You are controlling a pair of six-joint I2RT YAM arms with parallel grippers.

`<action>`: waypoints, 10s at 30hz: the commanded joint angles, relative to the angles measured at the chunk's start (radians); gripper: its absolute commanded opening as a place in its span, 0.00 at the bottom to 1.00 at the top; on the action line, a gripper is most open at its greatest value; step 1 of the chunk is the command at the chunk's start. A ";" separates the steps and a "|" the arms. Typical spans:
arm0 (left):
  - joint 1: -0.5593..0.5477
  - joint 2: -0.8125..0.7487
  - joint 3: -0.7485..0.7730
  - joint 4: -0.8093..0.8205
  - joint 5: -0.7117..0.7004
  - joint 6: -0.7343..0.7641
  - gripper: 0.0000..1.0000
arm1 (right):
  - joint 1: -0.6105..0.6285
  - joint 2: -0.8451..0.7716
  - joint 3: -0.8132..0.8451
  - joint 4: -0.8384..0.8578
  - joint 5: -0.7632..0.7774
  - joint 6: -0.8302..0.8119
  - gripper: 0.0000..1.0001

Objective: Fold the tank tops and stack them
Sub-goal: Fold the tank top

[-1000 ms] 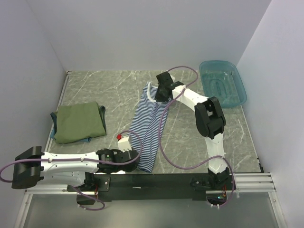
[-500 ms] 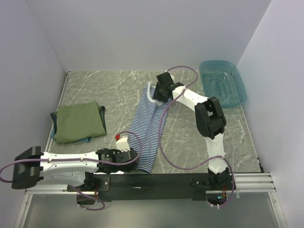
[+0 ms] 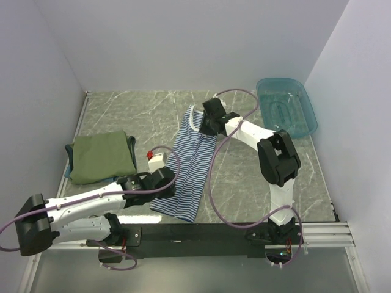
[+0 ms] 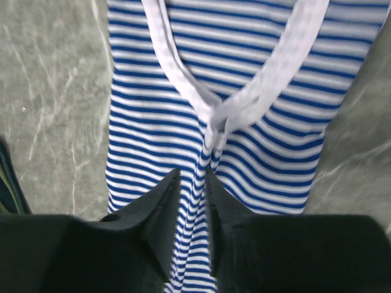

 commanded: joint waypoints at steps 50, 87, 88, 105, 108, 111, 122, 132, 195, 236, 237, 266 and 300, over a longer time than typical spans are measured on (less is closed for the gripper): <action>0.480 0.152 -0.057 0.347 0.255 0.227 0.60 | -0.065 -0.225 0.001 -0.112 -0.034 -0.067 0.62; 0.406 0.307 -0.266 0.580 0.237 0.189 0.27 | 0.441 -0.477 -0.945 0.190 0.101 0.438 0.40; 0.400 0.306 -0.274 0.580 0.240 0.186 0.26 | 0.443 -0.487 -0.954 0.192 0.101 0.438 0.34; 0.081 -0.010 -0.314 0.364 0.217 -0.035 0.01 | 0.603 -0.789 -0.980 -0.112 0.199 0.442 0.00; 0.013 -0.085 -0.295 0.297 0.200 -0.092 0.01 | 0.676 -0.832 -0.928 -0.208 0.241 0.487 0.00; 0.006 -0.128 -0.242 0.232 0.162 -0.094 0.00 | 0.670 -0.870 -0.873 -0.267 0.296 0.475 0.00; 0.254 0.071 0.004 0.318 0.189 0.119 0.01 | 0.353 -0.688 -0.602 -0.181 0.247 0.174 0.00; 0.558 0.448 0.292 0.418 0.332 0.248 0.01 | 0.066 -0.303 -0.269 -0.130 0.069 -0.053 0.00; 0.549 0.260 -0.069 0.533 0.440 0.155 0.50 | 0.121 -0.551 -0.756 0.127 0.026 0.134 0.54; 0.403 0.073 -0.252 0.453 0.332 0.068 0.01 | 0.271 -0.733 -0.981 0.140 0.101 0.223 0.00; 0.351 -0.025 -0.263 0.392 0.329 0.049 0.01 | 0.336 -0.811 -1.009 0.118 0.112 0.244 0.00; 0.806 0.776 0.559 0.594 0.662 0.250 0.60 | -0.154 -0.159 -0.080 -0.034 -0.253 -0.087 0.57; 0.730 0.675 0.128 0.550 0.696 0.386 0.79 | 0.053 -0.143 -0.462 0.114 -0.027 -0.074 0.23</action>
